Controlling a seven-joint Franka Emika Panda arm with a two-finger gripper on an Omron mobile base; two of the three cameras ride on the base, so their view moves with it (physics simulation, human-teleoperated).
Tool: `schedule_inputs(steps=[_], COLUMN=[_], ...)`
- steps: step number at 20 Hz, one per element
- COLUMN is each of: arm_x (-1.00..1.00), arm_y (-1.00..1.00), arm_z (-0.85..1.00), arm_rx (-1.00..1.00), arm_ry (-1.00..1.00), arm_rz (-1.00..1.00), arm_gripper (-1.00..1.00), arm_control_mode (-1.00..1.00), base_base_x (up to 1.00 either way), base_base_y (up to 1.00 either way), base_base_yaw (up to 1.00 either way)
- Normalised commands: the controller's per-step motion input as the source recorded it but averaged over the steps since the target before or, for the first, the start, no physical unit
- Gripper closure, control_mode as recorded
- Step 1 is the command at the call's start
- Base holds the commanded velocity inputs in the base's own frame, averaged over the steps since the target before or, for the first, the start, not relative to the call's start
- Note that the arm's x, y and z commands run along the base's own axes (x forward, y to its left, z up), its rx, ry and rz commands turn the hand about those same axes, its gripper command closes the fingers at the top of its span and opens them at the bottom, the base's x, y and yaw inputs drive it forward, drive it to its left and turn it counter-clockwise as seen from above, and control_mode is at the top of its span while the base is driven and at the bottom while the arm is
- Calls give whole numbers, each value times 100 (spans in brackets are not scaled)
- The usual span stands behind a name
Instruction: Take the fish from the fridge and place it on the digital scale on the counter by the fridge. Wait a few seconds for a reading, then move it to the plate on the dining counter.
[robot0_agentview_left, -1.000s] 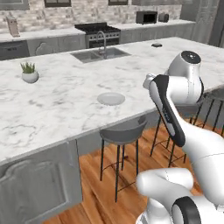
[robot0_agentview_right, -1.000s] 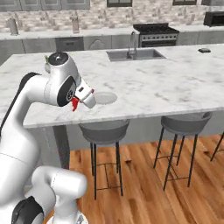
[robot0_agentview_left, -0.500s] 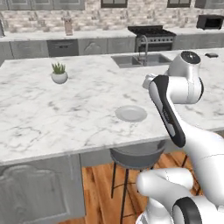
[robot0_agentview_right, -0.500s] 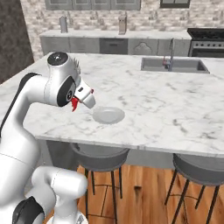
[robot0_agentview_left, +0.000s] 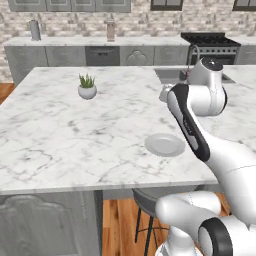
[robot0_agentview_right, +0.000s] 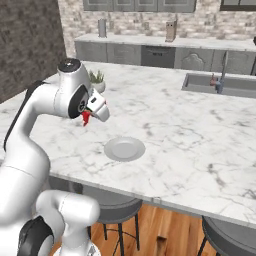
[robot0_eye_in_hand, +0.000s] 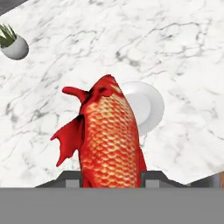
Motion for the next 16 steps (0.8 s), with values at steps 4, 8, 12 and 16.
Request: schedule_inputs(steps=[4, 8, 12, 16], arm_x=[83, 73, 42, 44], arm_y=[-40, -41, -10, -1], arm_z=[-50, -73, -91, -100], arm_rx=[0, 0, -1, -1], arm_ry=[20, 19, 16, 18], arm_rz=[20, 16, 13, 11], arm_gripper=[100, 100, 100, 100], arm_control_mode=[-100, -100, -100, -100], base_base_x=[0, 0, 0, 0], base_base_y=[0, 0, 0, 0], base_base_yaw=[0, 0, 0, 0])
